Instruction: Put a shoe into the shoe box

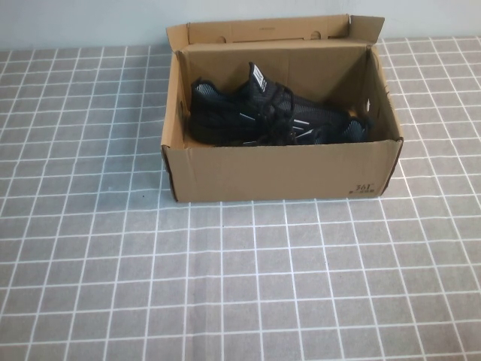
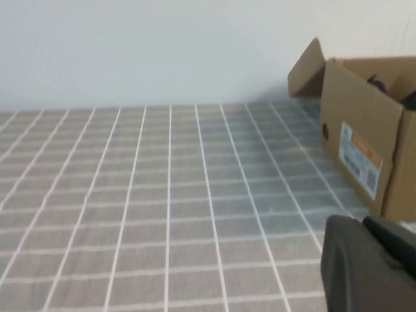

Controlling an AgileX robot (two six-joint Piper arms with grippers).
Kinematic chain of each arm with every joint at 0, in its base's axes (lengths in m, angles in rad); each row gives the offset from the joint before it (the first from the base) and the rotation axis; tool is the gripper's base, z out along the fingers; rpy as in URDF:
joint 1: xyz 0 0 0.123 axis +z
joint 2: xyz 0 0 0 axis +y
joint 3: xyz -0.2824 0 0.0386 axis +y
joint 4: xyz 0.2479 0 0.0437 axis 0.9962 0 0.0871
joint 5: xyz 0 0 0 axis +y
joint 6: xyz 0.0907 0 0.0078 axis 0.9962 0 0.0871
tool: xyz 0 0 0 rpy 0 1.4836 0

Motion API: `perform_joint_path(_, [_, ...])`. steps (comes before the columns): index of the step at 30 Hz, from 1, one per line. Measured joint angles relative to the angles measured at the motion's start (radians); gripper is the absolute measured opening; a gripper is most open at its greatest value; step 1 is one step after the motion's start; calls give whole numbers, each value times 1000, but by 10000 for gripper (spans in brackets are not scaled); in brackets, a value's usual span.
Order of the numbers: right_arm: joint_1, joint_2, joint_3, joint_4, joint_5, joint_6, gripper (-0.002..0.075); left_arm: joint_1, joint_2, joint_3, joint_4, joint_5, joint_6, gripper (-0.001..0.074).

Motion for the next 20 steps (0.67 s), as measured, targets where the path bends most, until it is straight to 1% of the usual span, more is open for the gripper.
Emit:
perform_joint_path(7, [0, 0, 0, 0, 0, 0, -16, 2, -4, 0, -22, 136, 2, -1])
perform_joint_path(12, [0, 0, 0, 0, 0, 0, -16, 2, -4, 0, -26, 267, 2, -1])
perform_joint_path(20, [0, 0, 0, 0, 0, 0, -16, 2, -4, 0, -26, 280, 2, -1])
